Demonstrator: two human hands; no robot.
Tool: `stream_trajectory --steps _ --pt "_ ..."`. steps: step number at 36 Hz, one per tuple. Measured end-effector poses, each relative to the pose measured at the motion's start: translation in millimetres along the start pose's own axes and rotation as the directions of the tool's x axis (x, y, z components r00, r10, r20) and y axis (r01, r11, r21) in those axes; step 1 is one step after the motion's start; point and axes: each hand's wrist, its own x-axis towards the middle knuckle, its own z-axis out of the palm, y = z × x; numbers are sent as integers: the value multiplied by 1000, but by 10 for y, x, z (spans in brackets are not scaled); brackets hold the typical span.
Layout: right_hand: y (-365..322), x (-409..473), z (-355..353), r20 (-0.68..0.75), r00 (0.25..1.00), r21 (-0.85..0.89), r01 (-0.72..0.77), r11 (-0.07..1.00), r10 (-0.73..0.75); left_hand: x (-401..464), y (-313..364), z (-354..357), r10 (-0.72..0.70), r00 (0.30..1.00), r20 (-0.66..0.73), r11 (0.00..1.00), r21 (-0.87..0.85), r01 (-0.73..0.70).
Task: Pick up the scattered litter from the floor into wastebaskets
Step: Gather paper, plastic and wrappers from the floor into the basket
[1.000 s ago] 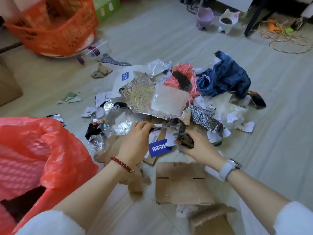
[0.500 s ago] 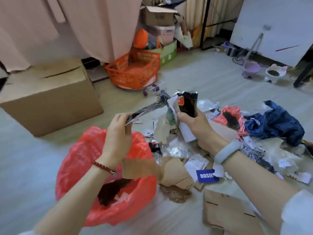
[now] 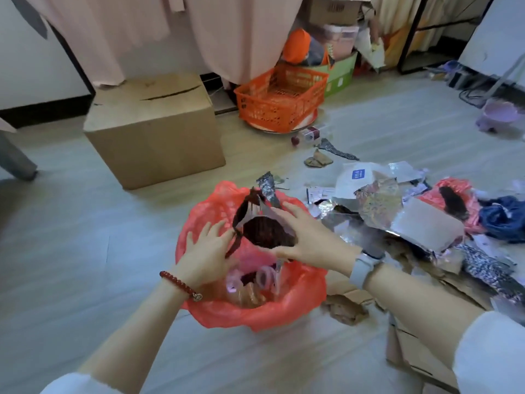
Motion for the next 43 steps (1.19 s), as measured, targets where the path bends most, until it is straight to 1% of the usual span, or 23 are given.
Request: stream_trajectory --steps 2,4,6,7,9,12,14,16,17,18,20,21,23,24,25,27,29,30,32,35,38,41,43 --pt "17 -36 41 -35 999 -70 34 997 -36 -50 -28 -7 13 985 -174 999 -31 -19" --pt "37 -72 63 -45 996 -123 70 990 -76 -128 -74 -17 -15 939 -344 993 -114 -26" --pt "55 -99 82 -33 992 -189 111 976 -120 -211 -136 -1 -74 885 -459 985 -171 -7" --pt "67 -102 101 -30 990 -222 130 966 -140 -241 -175 26 -100 871 -481 983 -184 12" --pt "77 -89 151 -45 980 -279 173 945 -193 -290 -238 83 -136 880 -455 976 -215 40" --pt "81 4 253 -142 948 -363 219 906 -286 -335 -251 161 -80 914 -397 982 -186 5" --pt "85 120 322 -241 930 -434 151 888 -276 -333 -222 214 -33 920 -390 990 -136 -22" --pt "50 254 346 -277 939 -475 51 879 -204 -315 -171 244 -36 921 -388 991 -134 -18" --pt "32 333 357 -251 955 -491 17 871 -160 -302 -148 259 -53 924 -378 990 -139 0" --pt "16 414 375 -193 974 -506 7 862 -121 -289 -132 284 -68 931 -358 990 -139 19" --pt "7 560 449 24 999 -481 53 875 -47 -262 -137 337 -89 945 -313 992 -112 56" --pt "-4 601 496 161 987 -431 86 898 -17 -256 -151 358 -98 952 -292 993 -96 73" --pt "-41 597 585 391 920 -343 120 932 26 -253 -188 390 -98 957 -275 993 -84 78" --pt "-52 565 611 447 893 -312 114 943 40 -257 -199 396 -96 955 -280 993 -93 73" --pt "-60 523 612 458 888 -282 103 954 39 -262 -200 394 -100 950 -294 991 -115 69" --pt "-58 429 542 364 931 -205 104 973 -23 -259 -172 371 -106 935 -339 984 -171 50" --pt "-13 331 401 190 976 -143 132 981 -104 -220 -81 321 -85 914 -396 978 -209 1" --pt "17 278 310 96 986 -118 150 982 -139 -185 -10 285 -73 901 -428 973 -228 -29" --pt "105 156 98 -69 983 -53 164 985 -168 -100 184 195 -45 875 -483 958 -268 -99" --pt "315 -72 -241 -250 961 27 132 991 -121 44 600 72 37 846 -533 925 -302 -231" --pt "616 -376 -515 -332 943 40 14 999 0 157 1107 13 148 815 -560 888 -287 -359" --pt "977 -774 -620 -354 927 -8 -134 991 123 205 1634 61 293 771 -566 846 -223 -485" --pt "1215 -1089 -566 -321 925 -18 -222 975 204 204 1944 209 396 747 -534 808 -185 -560"
